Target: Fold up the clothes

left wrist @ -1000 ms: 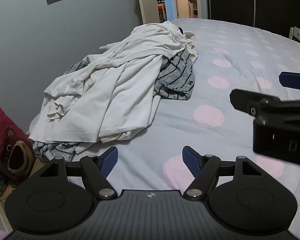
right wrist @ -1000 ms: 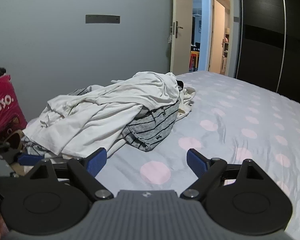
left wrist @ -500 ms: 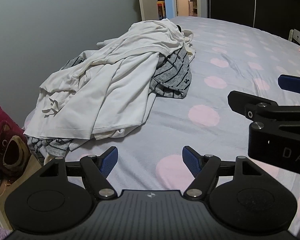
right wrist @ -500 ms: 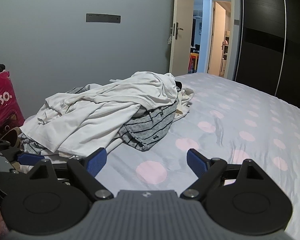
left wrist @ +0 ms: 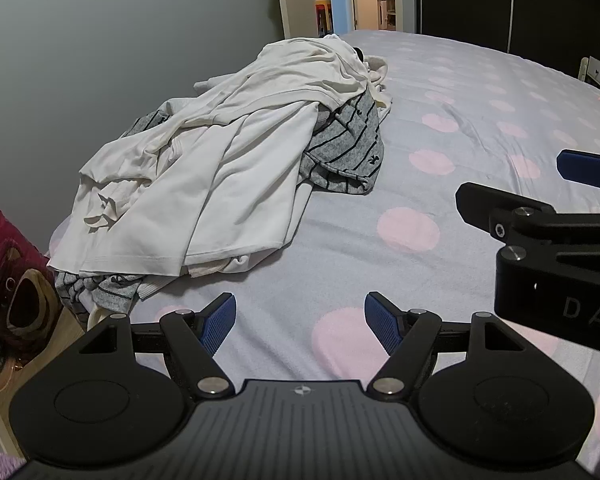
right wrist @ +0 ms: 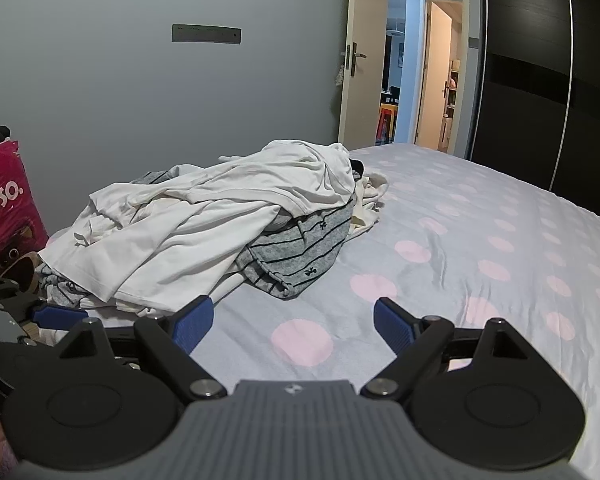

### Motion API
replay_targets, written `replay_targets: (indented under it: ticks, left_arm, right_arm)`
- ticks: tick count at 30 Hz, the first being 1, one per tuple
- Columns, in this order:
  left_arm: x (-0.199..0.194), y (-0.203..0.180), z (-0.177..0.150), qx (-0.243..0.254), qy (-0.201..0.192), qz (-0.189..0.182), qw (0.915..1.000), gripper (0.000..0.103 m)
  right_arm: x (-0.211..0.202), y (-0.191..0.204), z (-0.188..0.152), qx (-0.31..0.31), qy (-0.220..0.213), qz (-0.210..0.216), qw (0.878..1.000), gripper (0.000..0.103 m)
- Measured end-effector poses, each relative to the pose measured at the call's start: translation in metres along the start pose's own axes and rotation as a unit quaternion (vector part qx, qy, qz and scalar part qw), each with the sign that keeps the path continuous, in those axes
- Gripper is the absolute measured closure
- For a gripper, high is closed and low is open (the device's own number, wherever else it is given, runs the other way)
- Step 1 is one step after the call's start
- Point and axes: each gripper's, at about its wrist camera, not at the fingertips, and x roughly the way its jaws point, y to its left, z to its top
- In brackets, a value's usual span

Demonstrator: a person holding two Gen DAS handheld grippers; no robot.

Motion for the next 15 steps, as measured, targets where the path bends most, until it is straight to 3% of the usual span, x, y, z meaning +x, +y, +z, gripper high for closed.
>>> replay_targets:
  ticks: [15]
  left_arm:
    - [-0.0003, -0.0007, -0.001, 0.0, 0.0, -0.002, 1.0, 0.032]
  right_arm:
    - [0.003, 0.0, -0.0024, -0.001, 0.005, -0.001, 1.0, 0.014]
